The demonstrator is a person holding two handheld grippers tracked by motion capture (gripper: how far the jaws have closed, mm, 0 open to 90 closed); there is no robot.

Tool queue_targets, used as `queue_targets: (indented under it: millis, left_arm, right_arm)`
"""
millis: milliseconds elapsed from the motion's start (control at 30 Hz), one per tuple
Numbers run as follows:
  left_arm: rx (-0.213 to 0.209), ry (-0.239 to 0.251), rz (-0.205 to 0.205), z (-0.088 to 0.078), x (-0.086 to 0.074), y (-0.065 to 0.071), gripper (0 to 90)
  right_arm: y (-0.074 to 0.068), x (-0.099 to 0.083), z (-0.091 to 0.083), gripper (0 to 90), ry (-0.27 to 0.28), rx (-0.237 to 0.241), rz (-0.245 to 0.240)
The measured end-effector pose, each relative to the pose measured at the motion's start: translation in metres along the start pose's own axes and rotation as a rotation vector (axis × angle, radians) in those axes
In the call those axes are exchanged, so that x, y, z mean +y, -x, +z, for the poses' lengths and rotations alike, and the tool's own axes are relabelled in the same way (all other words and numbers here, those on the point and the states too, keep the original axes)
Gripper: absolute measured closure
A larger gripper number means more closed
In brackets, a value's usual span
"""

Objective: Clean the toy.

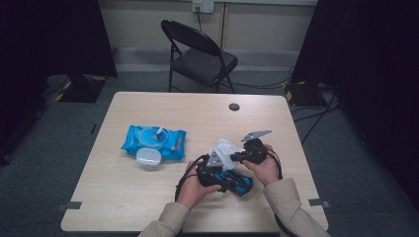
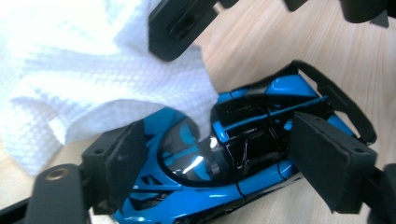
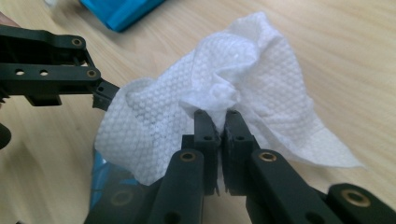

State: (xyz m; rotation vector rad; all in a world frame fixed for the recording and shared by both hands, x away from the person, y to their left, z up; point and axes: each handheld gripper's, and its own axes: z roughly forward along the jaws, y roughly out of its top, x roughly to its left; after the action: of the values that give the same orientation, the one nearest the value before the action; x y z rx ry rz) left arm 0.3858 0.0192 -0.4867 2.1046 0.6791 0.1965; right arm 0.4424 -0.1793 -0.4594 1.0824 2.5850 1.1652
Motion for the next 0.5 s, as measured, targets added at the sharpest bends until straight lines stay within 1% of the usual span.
queue_targets:
  millis: [33,67,100,167,233,267,300,333,400,500]
  left_arm:
    - [0.003,0.010,0.003,-0.002,0.002,0.000,19.9]
    - [0.003,0.010,0.003,-0.002,0.002,0.000,19.9]
    - [0.007,0.023,0.012,-0.010,0.005,0.000,20.1]
    - [0.013,0.023,0.013,-0.019,0.008,0.001,20.0]
    - [0.020,0.030,0.012,-0.028,0.008,0.001,19.9]
    - [0.019,0.031,0.011,-0.032,0.008,0.001,19.8]
    - [0.027,0.034,0.014,-0.039,0.007,0.002,19.7]
    - [0.029,0.033,0.011,-0.042,0.005,0.002,19.7]
    - [0.034,0.033,0.002,-0.052,0.000,0.002,19.7]
    - [0.056,0.029,-0.006,-0.067,-0.008,0.001,19.7]
  right_arm:
    - [-0.001,0.002,-0.004,86.7,0.013,0.004,0.001]
    - [-0.002,0.003,-0.007,86.6,0.019,0.001,0.002]
    - [-0.003,0.005,-0.011,86.7,0.031,-0.004,0.002]
    - [-0.006,0.008,-0.020,86.7,0.052,0.001,-0.001]
    - [-0.010,0.012,-0.028,86.7,0.068,0.000,-0.016]
    - [-0.014,0.014,-0.032,86.7,0.078,-0.002,-0.022]
    - [-0.017,0.016,-0.035,86.7,0.085,0.000,-0.026]
    - [-0.023,0.019,-0.041,86.7,0.096,0.004,-0.036]
    - [-0.032,0.021,-0.047,86.7,0.112,0.011,-0.048]
    - [-0.047,0.022,-0.054,86.7,0.125,0.025,-0.074]
